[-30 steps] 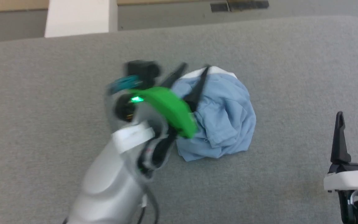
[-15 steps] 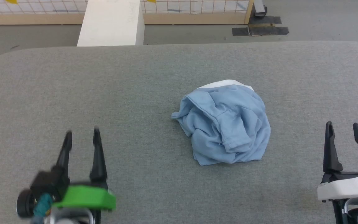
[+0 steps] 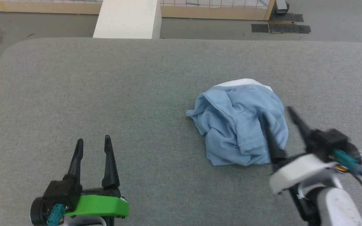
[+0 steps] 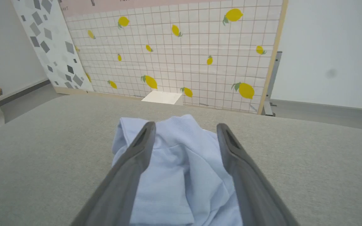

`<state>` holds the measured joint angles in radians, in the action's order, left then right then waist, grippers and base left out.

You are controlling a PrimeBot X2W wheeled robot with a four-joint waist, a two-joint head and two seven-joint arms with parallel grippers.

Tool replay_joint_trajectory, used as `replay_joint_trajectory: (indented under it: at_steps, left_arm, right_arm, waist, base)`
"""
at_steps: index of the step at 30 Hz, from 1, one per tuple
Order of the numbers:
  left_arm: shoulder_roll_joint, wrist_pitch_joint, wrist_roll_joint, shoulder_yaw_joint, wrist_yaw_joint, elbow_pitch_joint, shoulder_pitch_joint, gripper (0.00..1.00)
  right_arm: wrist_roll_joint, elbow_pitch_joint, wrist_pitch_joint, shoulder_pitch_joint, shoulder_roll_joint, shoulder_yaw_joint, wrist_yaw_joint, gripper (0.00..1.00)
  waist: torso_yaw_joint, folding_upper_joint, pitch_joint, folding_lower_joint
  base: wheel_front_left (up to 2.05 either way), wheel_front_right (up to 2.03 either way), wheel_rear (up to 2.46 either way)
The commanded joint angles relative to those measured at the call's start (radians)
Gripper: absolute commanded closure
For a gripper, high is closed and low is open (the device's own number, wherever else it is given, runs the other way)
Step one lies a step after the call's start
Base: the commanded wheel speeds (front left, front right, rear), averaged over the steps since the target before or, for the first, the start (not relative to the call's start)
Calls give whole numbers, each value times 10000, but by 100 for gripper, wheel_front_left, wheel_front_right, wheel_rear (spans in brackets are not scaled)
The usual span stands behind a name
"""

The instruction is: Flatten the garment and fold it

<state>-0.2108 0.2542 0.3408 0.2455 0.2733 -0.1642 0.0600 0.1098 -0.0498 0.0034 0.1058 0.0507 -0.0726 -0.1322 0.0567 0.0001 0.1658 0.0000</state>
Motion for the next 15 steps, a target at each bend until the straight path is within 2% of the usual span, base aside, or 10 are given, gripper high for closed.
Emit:
replay_joint_trajectory:
  at_steps: [1,7,10,11,13,14,15]
  left_arm:
    - [155,74,-96,-49,-119,90,-153,0]
    - [659,75,-354,-94,-468,370,-204,0]
    - [856,75,-499,-116,-599,426,-238,0]
    - [911,75,-536,-145,-648,452,-243,0]
    - [1002,75,-603,-214,-704,489,-236,0]
    - [1035,75,-633,-241,-727,506,-228,0]
    - [1073,75,-671,-274,-757,528,-216,0]
  right_arm:
    - [23,-22,634,238,46,-384,15,0]
    - [46,205,3516,380,833,-1278,15,0]
    - [-51,172,4173,305,1003,-1289,15,0]
    - [-54,118,4278,270,953,-1190,15,4]
    - [-103,-17,4360,221,826,-1041,15,71]
    - [-104,-94,4344,207,752,-978,15,83]
    - [-96,-204,4278,201,651,-873,15,100]
  waist:
    - [159,-1,162,0]
    - [598,-1,501,0]
    - [808,-1,614,0]
    - [858,-1,636,0]
    - [904,-1,649,0]
    - [912,-1,648,0]
    - [909,-1,638,0]
  base:
    - [0,0,0]
    - [0,0,0]
    - [0,0,0]
    - [0,0,0]
    - [0,0,0]
    - [0,0,0]
    - [0,0,0]
